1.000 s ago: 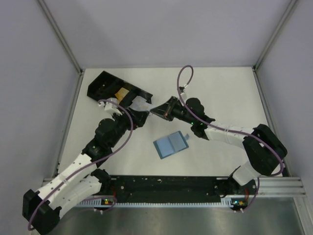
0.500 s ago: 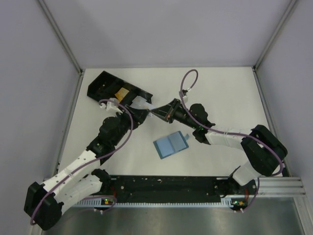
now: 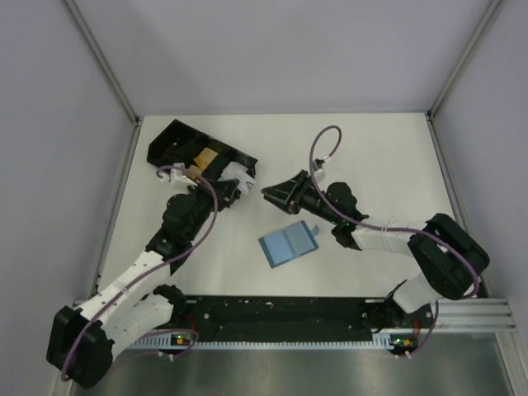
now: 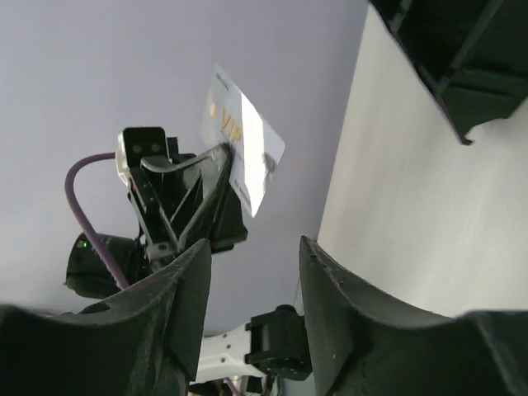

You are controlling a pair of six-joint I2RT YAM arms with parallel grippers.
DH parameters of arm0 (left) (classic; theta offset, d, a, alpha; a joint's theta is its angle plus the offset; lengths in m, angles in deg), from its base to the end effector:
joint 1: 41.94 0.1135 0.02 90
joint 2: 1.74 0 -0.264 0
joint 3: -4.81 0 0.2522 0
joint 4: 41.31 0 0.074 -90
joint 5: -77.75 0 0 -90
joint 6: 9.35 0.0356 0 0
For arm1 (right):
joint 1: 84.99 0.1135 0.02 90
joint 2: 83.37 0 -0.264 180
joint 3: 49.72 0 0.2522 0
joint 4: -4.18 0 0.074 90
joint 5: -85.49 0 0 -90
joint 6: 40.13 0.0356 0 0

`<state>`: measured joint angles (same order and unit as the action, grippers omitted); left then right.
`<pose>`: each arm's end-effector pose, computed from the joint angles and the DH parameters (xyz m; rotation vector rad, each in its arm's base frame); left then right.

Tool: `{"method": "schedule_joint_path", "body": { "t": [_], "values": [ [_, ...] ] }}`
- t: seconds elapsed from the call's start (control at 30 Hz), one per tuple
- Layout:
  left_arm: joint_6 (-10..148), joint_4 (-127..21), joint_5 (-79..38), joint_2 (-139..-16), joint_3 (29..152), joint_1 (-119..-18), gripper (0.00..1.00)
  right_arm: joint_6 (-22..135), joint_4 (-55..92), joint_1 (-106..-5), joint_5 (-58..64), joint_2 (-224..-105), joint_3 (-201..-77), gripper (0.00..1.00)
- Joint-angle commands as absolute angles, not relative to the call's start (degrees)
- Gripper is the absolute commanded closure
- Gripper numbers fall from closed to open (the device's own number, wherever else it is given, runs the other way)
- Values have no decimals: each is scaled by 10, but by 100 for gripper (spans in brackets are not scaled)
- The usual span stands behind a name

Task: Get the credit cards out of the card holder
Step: Place the credit card in the storage box.

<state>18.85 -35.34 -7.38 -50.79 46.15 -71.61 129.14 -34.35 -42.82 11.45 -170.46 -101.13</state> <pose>0.1808 -0.0995 0.2757 -0.5469 1.6415 -1.1496 0.2303 0.2218 0.2354 0.3287 1.8327 1.8150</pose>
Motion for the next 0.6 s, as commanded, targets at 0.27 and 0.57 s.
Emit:
{"method": "schedule_joint_path", "body": {
  "t": [0.27, 0.57],
  "values": [
    [204, -387, -137, -719, 585, -572, 100, 1038, -77, -500, 72, -1496, -959, 28],
    [212, -401, -181, -934, 736, -541, 100, 948, 31, -515, 44, -1404, -931, 28]
  ]
}}
